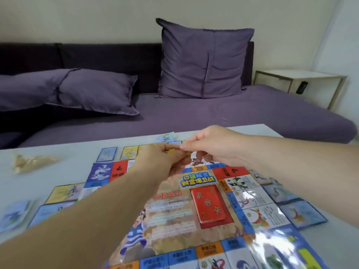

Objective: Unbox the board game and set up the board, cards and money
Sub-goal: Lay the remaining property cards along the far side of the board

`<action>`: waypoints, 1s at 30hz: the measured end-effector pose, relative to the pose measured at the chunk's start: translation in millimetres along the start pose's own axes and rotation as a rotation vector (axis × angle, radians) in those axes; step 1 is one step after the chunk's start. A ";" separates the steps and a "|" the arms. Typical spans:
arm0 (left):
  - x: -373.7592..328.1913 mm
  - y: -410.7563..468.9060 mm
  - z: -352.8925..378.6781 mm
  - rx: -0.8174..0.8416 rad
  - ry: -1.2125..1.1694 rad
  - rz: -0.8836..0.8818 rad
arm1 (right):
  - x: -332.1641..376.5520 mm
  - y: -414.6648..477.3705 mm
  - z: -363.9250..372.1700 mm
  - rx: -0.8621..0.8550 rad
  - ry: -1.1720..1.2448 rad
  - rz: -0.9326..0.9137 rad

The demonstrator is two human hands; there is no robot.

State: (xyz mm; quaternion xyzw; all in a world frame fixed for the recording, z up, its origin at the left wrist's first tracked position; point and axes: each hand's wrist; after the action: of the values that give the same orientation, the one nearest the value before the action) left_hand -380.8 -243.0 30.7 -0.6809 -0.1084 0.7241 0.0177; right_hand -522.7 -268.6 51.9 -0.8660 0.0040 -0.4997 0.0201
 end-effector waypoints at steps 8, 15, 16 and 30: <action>-15.4 54.2 -72.8 -0.083 0.021 -0.008 | 24.1 68.9 51.8 -0.023 0.032 0.017; -10.6 71.9 -113.7 -0.183 -0.165 -0.117 | 2.5 128.3 70.1 -0.224 -0.350 -0.127; -9.6 71.7 -115.5 -0.177 -0.178 -0.138 | 0.6 132.9 74.0 -0.230 -0.384 -0.134; -11.6 24.0 -143.7 -0.178 -0.114 -0.089 | 65.8 35.6 109.8 0.076 -0.223 -0.253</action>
State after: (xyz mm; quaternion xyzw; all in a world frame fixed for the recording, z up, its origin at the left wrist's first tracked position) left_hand -234.8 -249.3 30.7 -0.6322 -0.2031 0.7475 -0.0167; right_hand -394.2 -302.6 52.5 -0.9082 -0.1261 -0.3990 -0.0097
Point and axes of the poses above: each hand's wrist, its own y-axis towards the middle knuckle, its own z-axis out of the palm, x = y × z, and after that the axes turned 11 degrees about -x, right-handed
